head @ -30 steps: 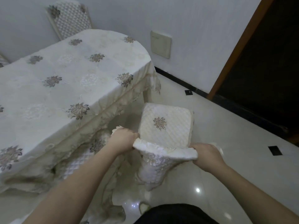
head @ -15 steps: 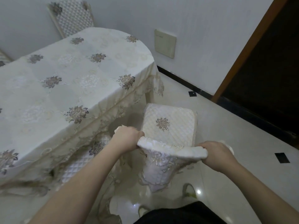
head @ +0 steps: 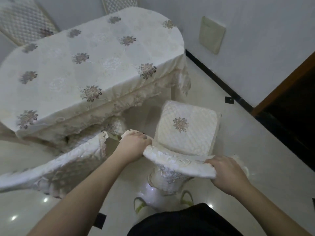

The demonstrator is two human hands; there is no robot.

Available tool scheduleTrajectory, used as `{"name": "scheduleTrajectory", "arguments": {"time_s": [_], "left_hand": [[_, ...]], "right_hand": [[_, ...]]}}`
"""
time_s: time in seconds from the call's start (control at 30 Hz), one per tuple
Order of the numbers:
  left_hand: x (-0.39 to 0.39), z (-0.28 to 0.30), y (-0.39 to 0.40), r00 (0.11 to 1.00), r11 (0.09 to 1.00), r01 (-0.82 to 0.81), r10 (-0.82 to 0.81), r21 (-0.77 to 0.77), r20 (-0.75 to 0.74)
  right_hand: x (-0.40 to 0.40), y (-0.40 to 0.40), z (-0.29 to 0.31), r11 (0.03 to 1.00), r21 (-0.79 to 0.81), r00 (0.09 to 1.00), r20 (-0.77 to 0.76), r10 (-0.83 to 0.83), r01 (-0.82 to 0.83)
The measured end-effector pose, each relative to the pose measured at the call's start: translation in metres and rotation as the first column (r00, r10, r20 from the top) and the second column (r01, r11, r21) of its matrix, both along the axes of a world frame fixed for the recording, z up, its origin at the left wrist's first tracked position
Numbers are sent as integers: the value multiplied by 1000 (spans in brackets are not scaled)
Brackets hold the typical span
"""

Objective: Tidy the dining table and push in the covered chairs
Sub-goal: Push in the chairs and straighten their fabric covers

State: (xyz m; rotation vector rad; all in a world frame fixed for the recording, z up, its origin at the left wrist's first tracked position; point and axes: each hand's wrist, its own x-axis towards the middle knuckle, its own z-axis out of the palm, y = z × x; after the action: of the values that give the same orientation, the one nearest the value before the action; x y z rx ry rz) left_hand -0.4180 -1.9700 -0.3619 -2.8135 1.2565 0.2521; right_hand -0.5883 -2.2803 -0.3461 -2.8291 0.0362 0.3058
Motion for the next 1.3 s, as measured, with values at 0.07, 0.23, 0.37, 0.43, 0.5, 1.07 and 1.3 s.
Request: {"name": "scheduleTrajectory", "arguments": {"time_s": [0.07, 0.23, 0.37, 0.43, 0.5, 1.07, 1.3], "left_hand": [[-8, 1, -6, 999, 998, -43, 43, -37, -4], [-21, 2, -3, 991, 989, -132, 130, -61, -44], [-44, 6, 6, 989, 980, -146, 143, -137, -33], [-61, 5, 15, 990, 975, -136, 138, -176, -1], [-81, 3, 23, 989, 969, -137, 145, -204, 25], [-195, -33, 52, 937, 932, -329, 342, -152, 65], [-223, -41, 24, 880, 881, -450, 465, -150, 91]], "right_hand": [[-3, -4, -4, 1000, -10, 1000, 13, 11, -11], [-10, 0, -4, 999, -25, 998, 50, 47, -46], [-30, 11, -5, 998, -35, 998, 48, 51, -49], [-44, 19, -8, 993, -60, 994, 30, 102, -100], [-59, 25, -11, 988, -62, 989, 33, 145, -143], [-124, 45, -17, 945, -169, 957, -131, 258, -278], [-99, 6, -16, 906, -219, 932, -88, 352, -363]]}}
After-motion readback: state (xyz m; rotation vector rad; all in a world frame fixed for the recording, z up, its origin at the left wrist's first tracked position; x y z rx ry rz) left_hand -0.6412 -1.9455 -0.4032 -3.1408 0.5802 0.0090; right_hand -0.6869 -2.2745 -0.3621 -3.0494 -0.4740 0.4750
